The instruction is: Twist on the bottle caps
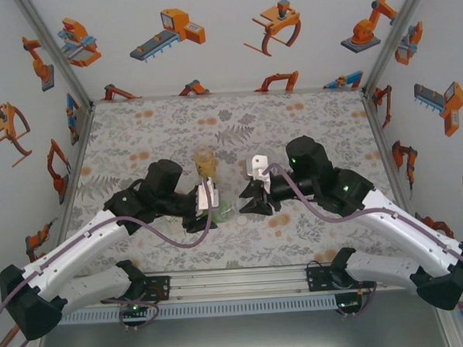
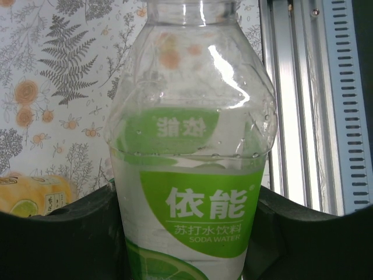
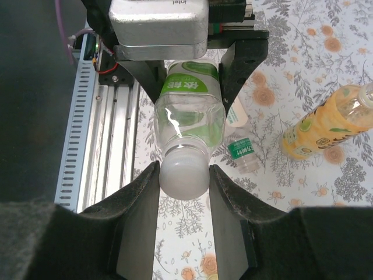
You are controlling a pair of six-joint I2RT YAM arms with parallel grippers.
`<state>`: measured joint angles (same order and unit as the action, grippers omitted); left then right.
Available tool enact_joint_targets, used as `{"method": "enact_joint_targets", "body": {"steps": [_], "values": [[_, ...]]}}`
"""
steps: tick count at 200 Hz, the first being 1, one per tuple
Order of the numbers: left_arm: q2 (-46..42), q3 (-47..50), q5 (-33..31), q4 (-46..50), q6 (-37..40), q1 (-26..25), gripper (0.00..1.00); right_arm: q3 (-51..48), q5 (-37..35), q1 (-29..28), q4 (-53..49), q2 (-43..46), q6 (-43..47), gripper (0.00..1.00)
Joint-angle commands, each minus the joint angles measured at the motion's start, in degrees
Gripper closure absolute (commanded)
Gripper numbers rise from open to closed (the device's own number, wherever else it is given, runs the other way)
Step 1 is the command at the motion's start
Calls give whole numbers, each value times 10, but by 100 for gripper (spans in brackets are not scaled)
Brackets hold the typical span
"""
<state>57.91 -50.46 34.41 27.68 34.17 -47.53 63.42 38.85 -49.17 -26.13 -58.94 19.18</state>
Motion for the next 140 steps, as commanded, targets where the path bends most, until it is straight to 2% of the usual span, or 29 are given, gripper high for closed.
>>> {"method": "enact_joint_targets", "body": {"steps": [1,65,140], "values": [[-19,2,12,-58,-32,5,100,0,0,-11,15,12,5,100],[-30,13,35,-79,-38,10,100,-11,0,-14,32,19,-11,100],[-20,4,32,-57,-25,9,100,30,30,-14,-18,-34,-59,100]]}}
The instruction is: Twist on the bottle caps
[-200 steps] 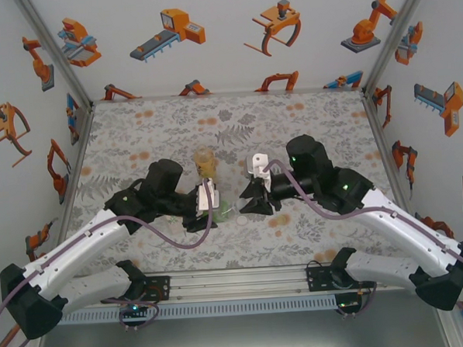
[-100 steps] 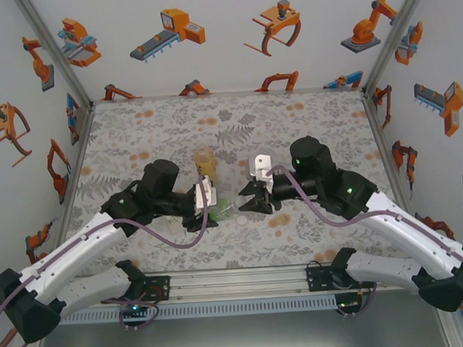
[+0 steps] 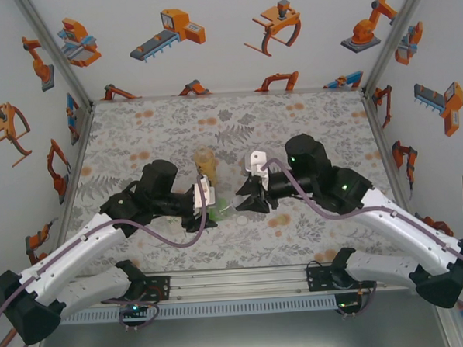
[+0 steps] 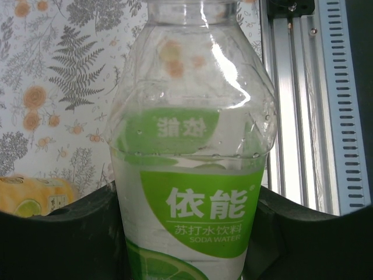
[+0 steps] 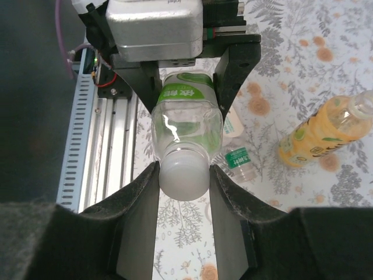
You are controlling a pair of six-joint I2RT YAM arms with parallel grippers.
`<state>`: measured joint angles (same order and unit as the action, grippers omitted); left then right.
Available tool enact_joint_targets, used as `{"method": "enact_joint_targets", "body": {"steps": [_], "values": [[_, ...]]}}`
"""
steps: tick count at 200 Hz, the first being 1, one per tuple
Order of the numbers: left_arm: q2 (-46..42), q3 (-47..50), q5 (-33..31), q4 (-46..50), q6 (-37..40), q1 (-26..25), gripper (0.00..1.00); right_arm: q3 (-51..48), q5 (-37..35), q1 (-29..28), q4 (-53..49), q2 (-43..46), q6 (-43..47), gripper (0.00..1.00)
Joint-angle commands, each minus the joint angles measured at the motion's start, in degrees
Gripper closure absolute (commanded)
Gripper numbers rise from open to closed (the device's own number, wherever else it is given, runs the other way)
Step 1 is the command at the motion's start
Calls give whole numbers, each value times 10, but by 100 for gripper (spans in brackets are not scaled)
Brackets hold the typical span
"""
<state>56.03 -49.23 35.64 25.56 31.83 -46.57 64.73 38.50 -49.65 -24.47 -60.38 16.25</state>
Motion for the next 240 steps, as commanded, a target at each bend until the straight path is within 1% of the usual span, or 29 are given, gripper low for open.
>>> {"method": "enact_joint_targets", "body": {"steps": [1,27,50,92,122,145,153,169,183,199,210,236,240], "values": [[-1,-9,19,-36,-2,0,100,17,34,-8,-35,-20,-31,100],[-3,-9,19,-36,-1,0,100,15,29,-9,-27,-23,-60,100],[-7,-7,15,-38,-2,0,100,-3,2,-9,18,-15,-128,100],[-17,-1,-9,-50,-7,0,100,-74,-106,-9,156,8,-362,100],[-22,3,-24,-54,-8,0,100,-119,-195,-9,222,26,-529,100],[-22,3,-41,-55,-10,0,100,-136,-252,-8,233,39,-649,100],[-21,3,-48,-56,-10,0,100,-134,-276,-8,213,40,-691,100],[-20,3,-56,-57,-12,1,100,-119,-316,-8,138,38,-773,100],[-17,3,-56,-58,-11,1,100,-117,-313,-6,119,35,-826,100],[-15,3,-56,-58,-11,1,100,-136,-281,-4,166,29,-876,100],[-14,3,-57,-58,-11,1,100,-143,-260,-4,194,21,-883,100],[-13,4,-54,-58,-9,0,100,-134,-249,-4,183,12,-868,100],[-13,4,-52,-58,-9,1,100,-133,-250,-4,178,13,-863,98]]}}
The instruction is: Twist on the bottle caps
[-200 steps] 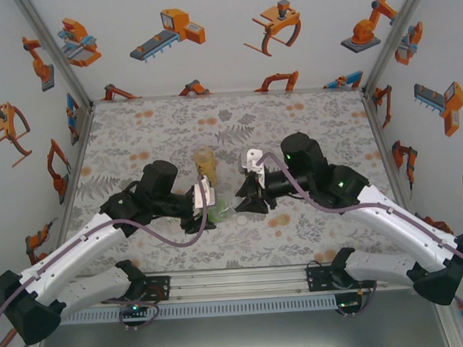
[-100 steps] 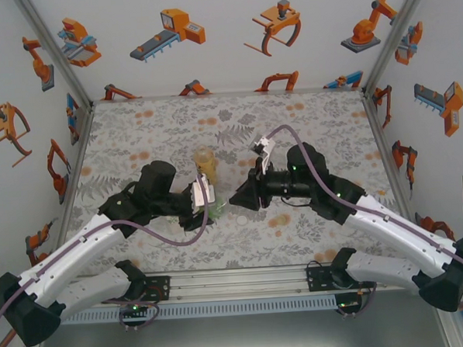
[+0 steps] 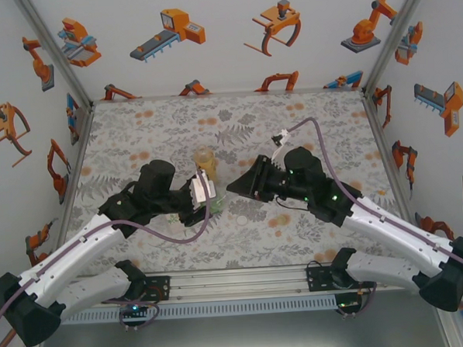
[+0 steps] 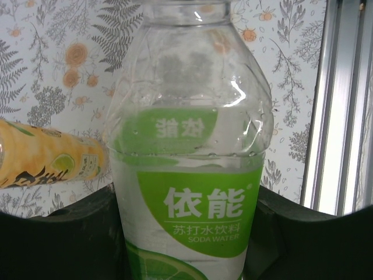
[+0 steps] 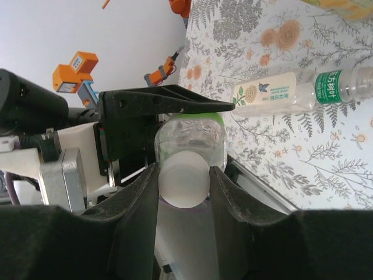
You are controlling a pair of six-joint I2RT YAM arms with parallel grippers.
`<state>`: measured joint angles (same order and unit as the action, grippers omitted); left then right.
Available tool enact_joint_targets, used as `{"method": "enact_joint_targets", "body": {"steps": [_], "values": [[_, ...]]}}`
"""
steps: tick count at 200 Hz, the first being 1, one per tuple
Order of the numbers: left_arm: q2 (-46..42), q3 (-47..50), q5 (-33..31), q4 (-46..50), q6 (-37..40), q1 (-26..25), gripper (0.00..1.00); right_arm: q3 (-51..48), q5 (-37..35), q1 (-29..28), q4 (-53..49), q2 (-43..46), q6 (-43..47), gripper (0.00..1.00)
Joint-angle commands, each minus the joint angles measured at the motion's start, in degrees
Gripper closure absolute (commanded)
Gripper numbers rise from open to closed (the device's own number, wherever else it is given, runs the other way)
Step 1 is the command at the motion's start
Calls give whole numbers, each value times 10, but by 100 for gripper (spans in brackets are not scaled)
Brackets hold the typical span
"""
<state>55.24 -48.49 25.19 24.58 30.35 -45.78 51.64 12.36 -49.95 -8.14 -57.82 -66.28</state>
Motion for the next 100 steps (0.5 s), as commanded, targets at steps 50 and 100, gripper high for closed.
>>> {"method": "enact_joint_targets", "body": {"steps": [50,100], "values": [[-1,-4,76,-43,15,-8,100,69,34,3,-64,-14,128,51],[3,-6,105,-37,22,-7,100,129,72,7,-128,15,364,37]]}}
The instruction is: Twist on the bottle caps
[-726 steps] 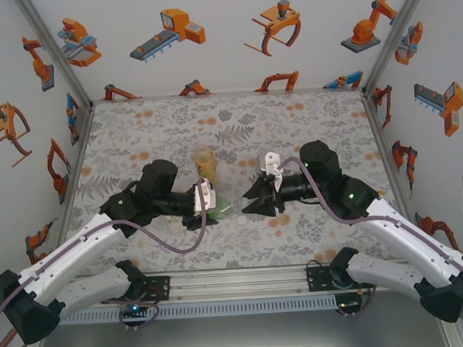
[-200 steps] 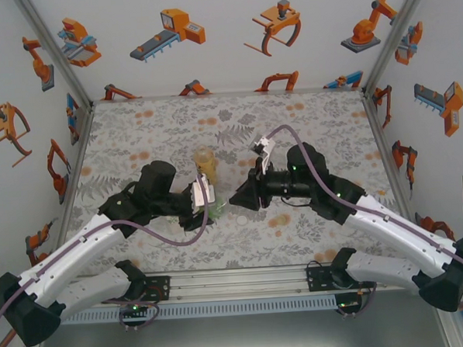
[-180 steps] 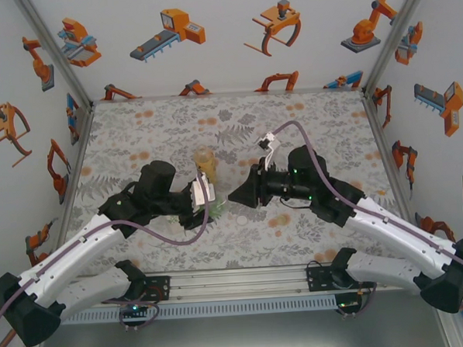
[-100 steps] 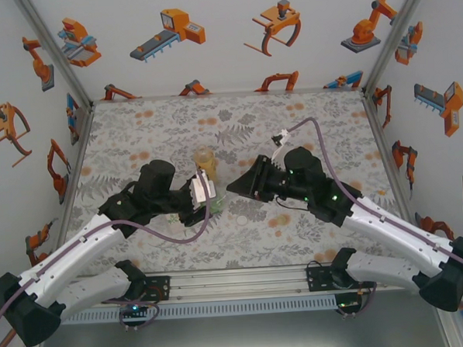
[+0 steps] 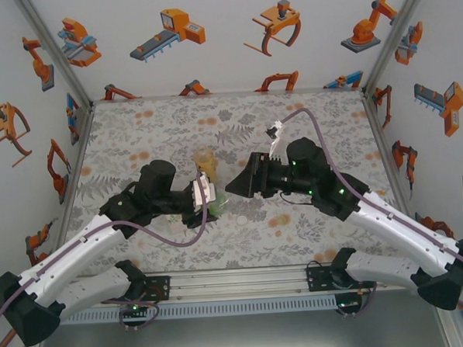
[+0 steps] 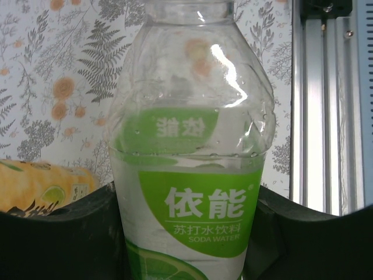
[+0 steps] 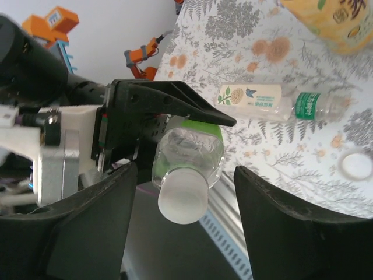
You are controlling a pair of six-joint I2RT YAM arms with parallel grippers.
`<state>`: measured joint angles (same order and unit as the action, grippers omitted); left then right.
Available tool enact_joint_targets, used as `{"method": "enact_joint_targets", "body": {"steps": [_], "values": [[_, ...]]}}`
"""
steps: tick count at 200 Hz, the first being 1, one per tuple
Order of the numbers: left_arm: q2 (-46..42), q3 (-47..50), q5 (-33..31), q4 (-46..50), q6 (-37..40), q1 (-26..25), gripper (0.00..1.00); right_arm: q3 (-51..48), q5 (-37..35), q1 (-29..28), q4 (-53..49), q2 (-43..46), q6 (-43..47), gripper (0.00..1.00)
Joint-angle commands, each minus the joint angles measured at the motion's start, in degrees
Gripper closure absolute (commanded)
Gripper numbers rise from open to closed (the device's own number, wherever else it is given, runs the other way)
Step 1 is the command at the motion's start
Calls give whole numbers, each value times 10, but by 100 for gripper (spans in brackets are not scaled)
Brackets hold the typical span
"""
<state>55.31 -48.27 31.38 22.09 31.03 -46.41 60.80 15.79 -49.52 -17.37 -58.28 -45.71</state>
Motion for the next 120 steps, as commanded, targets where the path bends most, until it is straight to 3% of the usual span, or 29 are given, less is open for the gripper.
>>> {"method": "enact_joint_targets", "body": {"steps": [1,52,78,120], "values": [[2,-7,44,-12,15,-1,100,39,39,3,-37,20,164,37],[12,-14,78,-1,19,-1,100,83,89,3,-115,25,465,38],[14,-16,89,0,19,0,100,67,179,3,-112,37,630,41],[20,-19,101,3,19,1,100,35,245,3,-90,46,760,43]]}}
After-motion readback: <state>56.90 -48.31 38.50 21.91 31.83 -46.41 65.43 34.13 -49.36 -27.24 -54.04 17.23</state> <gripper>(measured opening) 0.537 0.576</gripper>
